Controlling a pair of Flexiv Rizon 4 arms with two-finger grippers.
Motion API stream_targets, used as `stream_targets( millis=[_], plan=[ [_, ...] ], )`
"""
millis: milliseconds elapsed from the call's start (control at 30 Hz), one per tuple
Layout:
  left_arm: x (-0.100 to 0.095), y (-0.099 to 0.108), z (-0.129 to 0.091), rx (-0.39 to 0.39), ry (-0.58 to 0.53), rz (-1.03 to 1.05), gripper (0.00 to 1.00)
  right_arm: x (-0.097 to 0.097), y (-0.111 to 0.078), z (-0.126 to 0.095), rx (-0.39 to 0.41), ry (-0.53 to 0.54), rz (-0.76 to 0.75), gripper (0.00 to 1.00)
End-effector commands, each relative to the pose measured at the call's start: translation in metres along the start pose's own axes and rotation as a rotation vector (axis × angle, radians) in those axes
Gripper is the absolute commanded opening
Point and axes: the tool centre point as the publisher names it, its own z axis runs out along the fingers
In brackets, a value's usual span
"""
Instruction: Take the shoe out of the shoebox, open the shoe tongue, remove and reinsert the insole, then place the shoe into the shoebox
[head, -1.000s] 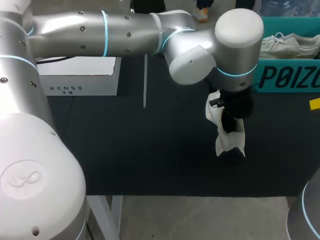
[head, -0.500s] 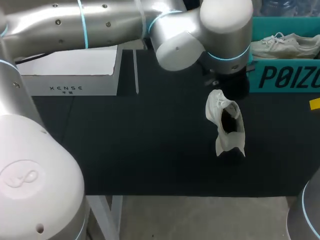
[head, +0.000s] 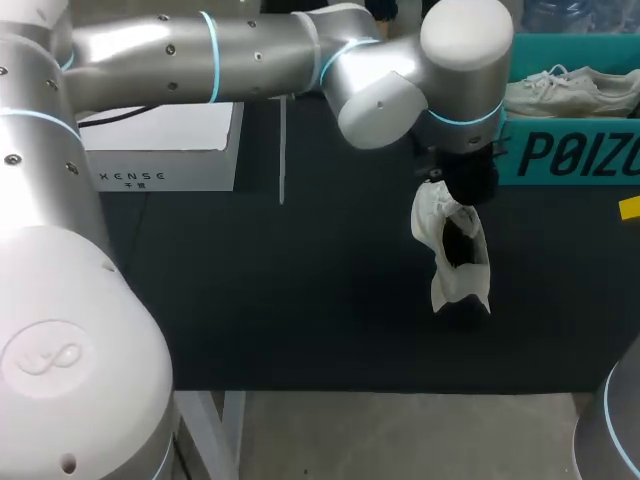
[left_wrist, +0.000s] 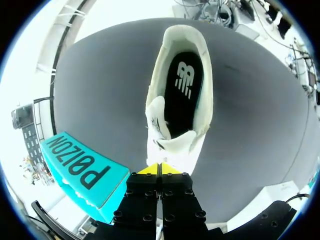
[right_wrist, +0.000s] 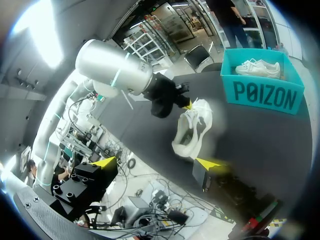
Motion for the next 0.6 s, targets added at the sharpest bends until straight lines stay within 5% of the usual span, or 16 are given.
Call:
stream_targets(
  millis=[33,333,600],
  plan=[
    [0.007,-0.011,0.017,0.007,0.002,-0.002,0.0,0.006,-0.01,-0.003,-0.016,-0.013,0.0,1.0],
    [0.041,-0.059,0.025,0.064,0.03,-0.013,0.0,0.006,-0.01,-0.003,-0.016,-0.013,0.0,1.0],
    [0.033,-0.059,-0.005,0.049,-0.01,-0.043,0.0,0.006,-0.01,-0.003,-0.016,-0.013,0.0,1.0]
  ],
)
